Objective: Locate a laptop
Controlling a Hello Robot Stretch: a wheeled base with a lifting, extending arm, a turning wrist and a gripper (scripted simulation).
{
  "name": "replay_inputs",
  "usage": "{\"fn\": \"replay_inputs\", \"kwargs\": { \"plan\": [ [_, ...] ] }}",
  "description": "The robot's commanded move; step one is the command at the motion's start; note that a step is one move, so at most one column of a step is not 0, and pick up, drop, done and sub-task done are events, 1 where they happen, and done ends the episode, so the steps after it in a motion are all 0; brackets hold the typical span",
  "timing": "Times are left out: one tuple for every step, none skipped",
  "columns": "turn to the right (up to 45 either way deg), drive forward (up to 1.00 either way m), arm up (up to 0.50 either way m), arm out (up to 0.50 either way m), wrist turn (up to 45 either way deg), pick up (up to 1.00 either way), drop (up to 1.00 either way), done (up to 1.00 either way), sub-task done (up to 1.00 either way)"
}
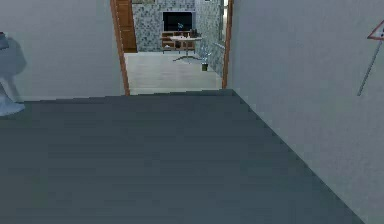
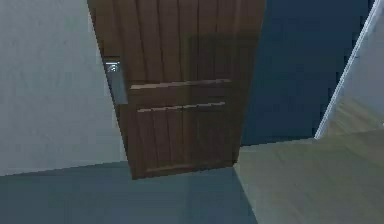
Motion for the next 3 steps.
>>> {"fn": "replay_inputs", "kwargs": {
  "plan": [
    [0.0,0.4,0.0,0.0,0.0,0.0,0.0,0.0,0.0],
    [-42.0,0.0,0.0,0.0,0.0,0.0,0.0,0.0,0.0],
    [0.0,0.15,0.0,0.0,0.0,0.0,0.0,0.0,0.0]
  ]
}}
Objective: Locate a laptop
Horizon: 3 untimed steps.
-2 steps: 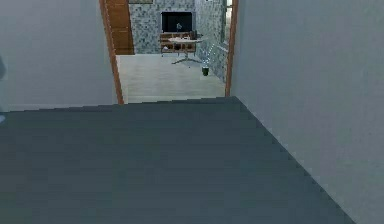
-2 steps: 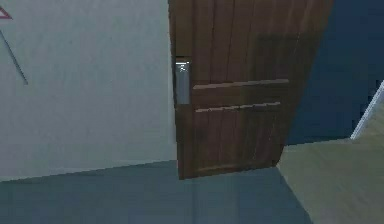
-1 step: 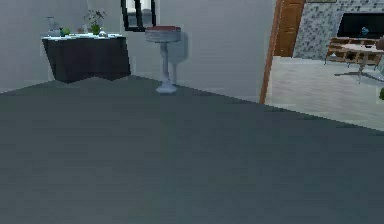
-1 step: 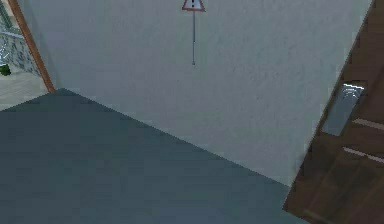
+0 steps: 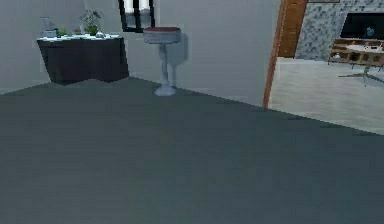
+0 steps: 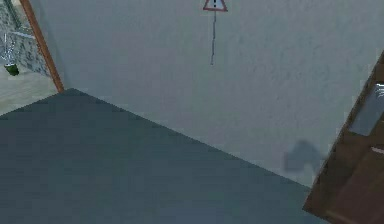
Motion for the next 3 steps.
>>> {"fn": "replay_inputs", "kwargs": {
  "plan": [
    [33.0,0.0,0.0,0.0,0.0,0.0,0.0,0.0,0.0],
    [0.0,1.0,0.0,0.0,0.0,0.0,0.0,0.0,0.0],
    [0.0,1.0,0.0,0.0,0.0,0.0,0.0,0.0,0.0]
  ]
}}
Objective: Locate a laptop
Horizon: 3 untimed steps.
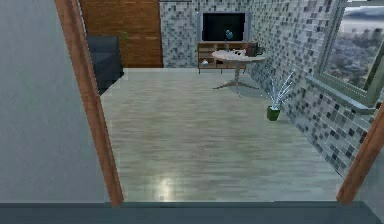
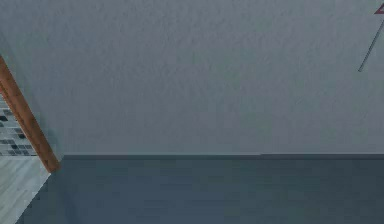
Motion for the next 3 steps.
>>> {"fn": "replay_inputs", "kwargs": {
  "plan": [
    [3.0,0.0,0.0,0.0,0.0,0.0,0.0,0.0,0.0],
    [0.0,0.9,0.0,0.0,0.0,0.0,0.0,0.0,0.0],
    [-3.0,0.0,0.0,0.0,0.0,0.0,0.0,0.0,0.0]
  ]
}}
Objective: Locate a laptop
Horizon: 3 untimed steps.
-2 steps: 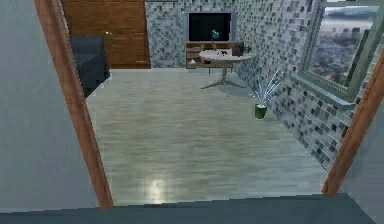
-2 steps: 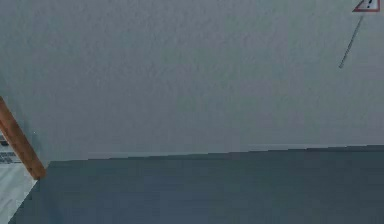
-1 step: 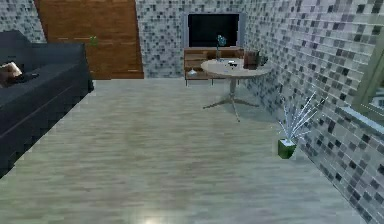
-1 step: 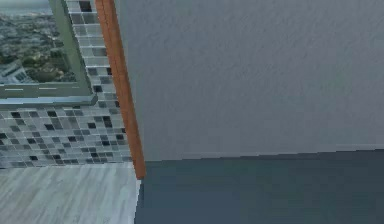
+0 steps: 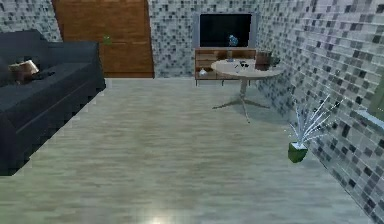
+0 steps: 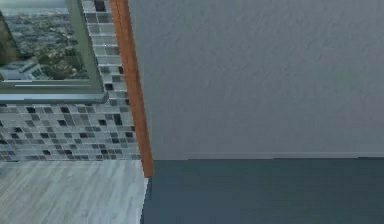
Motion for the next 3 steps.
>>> {"fn": "replay_inputs", "kwargs": {
  "plan": [
    [0.0,0.5,0.0,0.0,0.0,0.0,0.0,0.0,0.0],
    [-36.0,0.0,0.0,0.0,0.0,0.0,0.0,0.0,0.0],
    [0.0,1.0,0.0,0.0,0.0,0.0,0.0,0.0,0.0]
  ]
}}
